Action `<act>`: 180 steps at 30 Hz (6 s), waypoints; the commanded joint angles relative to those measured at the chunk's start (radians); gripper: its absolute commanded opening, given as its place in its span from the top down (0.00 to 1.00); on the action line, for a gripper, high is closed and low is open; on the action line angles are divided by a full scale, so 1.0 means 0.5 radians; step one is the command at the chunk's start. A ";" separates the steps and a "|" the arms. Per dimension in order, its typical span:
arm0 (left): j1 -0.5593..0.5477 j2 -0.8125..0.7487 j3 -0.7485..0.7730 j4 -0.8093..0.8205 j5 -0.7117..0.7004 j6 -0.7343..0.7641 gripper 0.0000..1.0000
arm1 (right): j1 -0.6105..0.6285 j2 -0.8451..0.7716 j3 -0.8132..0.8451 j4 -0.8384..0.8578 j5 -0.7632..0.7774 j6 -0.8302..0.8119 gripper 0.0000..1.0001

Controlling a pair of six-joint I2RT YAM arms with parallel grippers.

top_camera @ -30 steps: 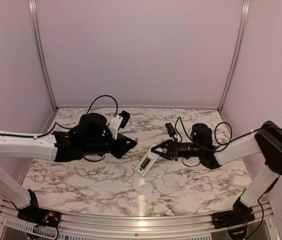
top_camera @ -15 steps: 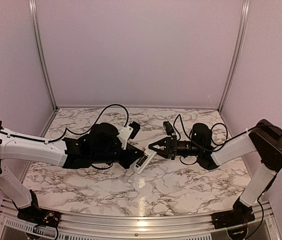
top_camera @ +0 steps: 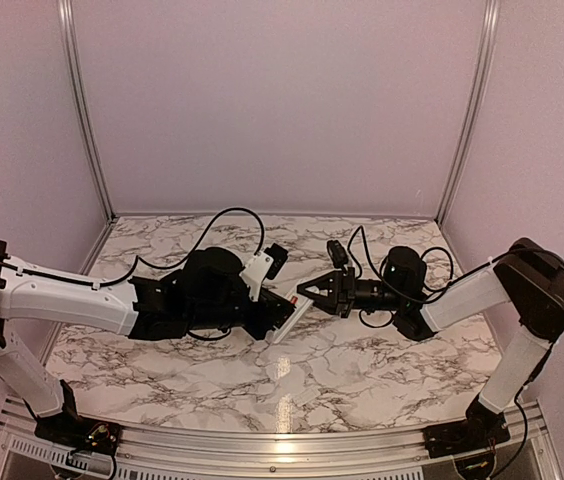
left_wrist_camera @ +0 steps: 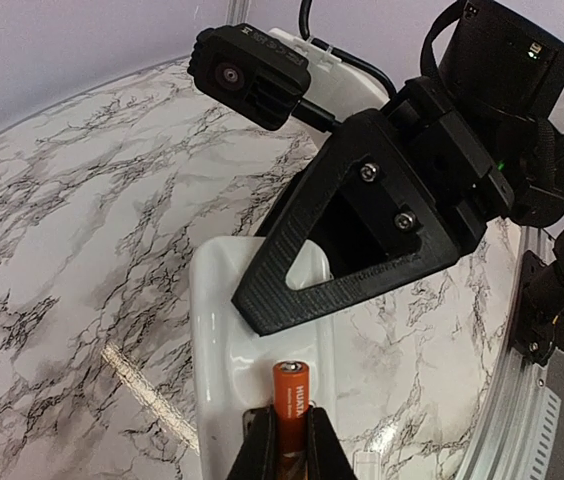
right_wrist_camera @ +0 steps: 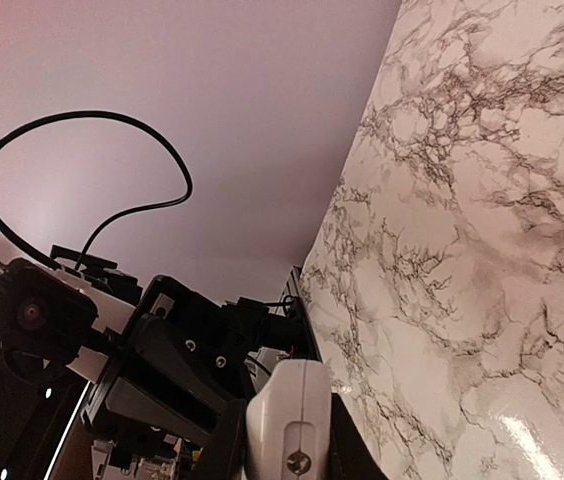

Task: Load the batteries into the remote control
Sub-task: Place the battery in the battery compartment, then load the battery into the battery compartment.

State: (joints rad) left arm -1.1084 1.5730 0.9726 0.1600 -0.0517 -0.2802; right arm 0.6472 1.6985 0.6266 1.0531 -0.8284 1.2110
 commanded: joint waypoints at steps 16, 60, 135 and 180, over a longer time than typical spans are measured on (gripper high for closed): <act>-0.041 0.134 0.159 -0.215 -0.247 0.100 0.93 | 0.016 -0.003 -0.015 0.204 -0.007 0.110 1.00; 0.010 -0.747 -0.494 -0.088 0.370 1.178 0.59 | 0.112 -0.041 0.306 -0.932 -0.361 -0.710 1.00; -0.336 -0.184 -0.115 -0.647 0.039 1.745 0.86 | 0.393 0.122 0.539 -1.285 -0.428 -0.891 1.00; -0.360 0.047 -0.152 -0.827 -0.147 1.702 0.94 | 0.390 -0.107 0.518 -0.922 -0.546 -0.697 1.00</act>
State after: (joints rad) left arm -1.2835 1.5249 0.9371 -0.1505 -0.0689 0.5793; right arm 0.8318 1.7351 0.8490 0.3748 -0.9890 0.7811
